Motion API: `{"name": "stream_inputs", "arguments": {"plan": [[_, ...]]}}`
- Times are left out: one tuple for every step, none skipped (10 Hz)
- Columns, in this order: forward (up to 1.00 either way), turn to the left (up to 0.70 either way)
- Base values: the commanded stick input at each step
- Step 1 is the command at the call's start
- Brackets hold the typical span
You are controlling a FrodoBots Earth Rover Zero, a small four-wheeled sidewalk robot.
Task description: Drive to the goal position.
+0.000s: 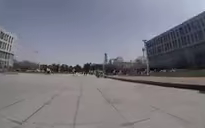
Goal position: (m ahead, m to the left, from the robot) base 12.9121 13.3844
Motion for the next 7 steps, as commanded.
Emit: {"name": "stream_inputs", "arguments": {"plan": [[1.00,0.34],[1.00,0.40],[1.00,0.40],[1.00,0.40],[1.00,0.01],[1.00,0.00],[1.00,0.00]]}}
